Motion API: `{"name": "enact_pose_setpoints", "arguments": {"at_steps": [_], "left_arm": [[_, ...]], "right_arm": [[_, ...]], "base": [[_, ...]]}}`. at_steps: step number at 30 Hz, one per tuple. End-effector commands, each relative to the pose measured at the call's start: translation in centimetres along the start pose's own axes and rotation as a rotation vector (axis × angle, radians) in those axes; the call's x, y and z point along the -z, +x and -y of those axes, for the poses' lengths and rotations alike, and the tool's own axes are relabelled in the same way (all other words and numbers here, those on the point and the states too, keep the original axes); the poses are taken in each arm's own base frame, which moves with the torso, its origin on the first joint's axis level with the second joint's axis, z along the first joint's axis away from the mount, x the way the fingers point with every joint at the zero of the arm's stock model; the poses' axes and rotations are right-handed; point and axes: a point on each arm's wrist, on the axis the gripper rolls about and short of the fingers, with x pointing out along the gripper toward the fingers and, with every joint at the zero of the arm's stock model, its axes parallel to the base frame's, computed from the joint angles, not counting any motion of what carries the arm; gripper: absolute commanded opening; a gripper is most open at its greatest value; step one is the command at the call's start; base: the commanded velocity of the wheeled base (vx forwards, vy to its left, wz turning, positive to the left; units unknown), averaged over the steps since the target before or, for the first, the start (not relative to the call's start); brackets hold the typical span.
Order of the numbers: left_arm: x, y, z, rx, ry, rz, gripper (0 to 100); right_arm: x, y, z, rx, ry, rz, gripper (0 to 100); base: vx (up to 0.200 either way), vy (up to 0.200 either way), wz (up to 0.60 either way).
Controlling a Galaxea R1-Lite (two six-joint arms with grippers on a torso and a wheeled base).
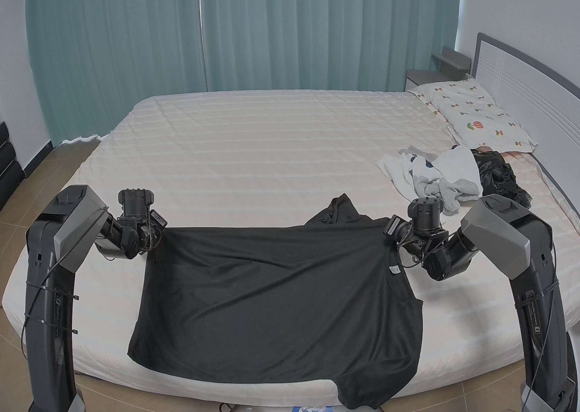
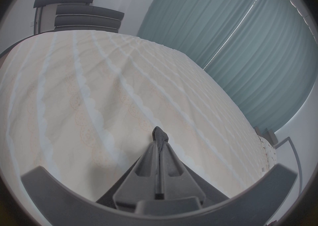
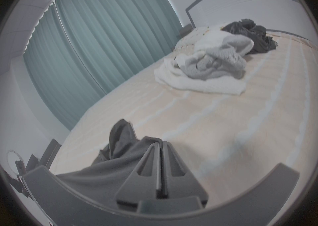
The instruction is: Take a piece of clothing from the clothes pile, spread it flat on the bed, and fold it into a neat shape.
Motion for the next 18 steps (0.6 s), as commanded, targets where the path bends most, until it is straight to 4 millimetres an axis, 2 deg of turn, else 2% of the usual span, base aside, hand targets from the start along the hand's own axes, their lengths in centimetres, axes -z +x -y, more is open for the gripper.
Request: {"name": "enact_pose_setpoints", "arguments": {"at_steps": [1, 4, 11, 15, 16, 17, 18], "left_arm": [[-0.3, 0.0, -0.3, -0.008, -0.005, 0.005, 0], [-0.7, 0.0, -0.6, -0.011, -0.012, 0.013, 0], [-0.4, 0.1, -0.6, -0.013, -0.014, 0.003, 0], [-0.5, 0.1, -0.5, -0.008, -0.016, 0.008, 0], [-0.4, 0.2, -0.5, -0.009, -0.015, 0.007, 100], [-0.4, 0.2, -0.5, -0.008, -0.015, 0.006, 100], [-0.3, 0.3, -0.5, -0.009, -0.015, 0.005, 100]], "right_arm": [[-1.2, -0.1, 0.4, -0.004, 0.009, 0.071, 0], [-1.3, -0.1, 0.4, -0.005, 0.009, 0.074, 0], [0.5, 0.2, 1.5, 0.027, -0.051, 0.029, 0], [0.8, 0.5, 1.5, 0.021, -0.053, 0.034, 0], [0.8, 0.5, 1.5, 0.020, -0.053, 0.035, 0], [1.1, 0.5, 1.4, 0.020, -0.056, 0.028, 0], [1.3, 0.5, 1.4, 0.024, -0.060, 0.017, 100]], "base": [[0.000, 0.000, 0.00], [0.000, 0.000, 0.00], [0.000, 0.000, 0.00], [0.000, 0.000, 0.00], [0.000, 0.000, 0.00], [0.000, 0.000, 0.00], [0.000, 0.000, 0.00]]}}
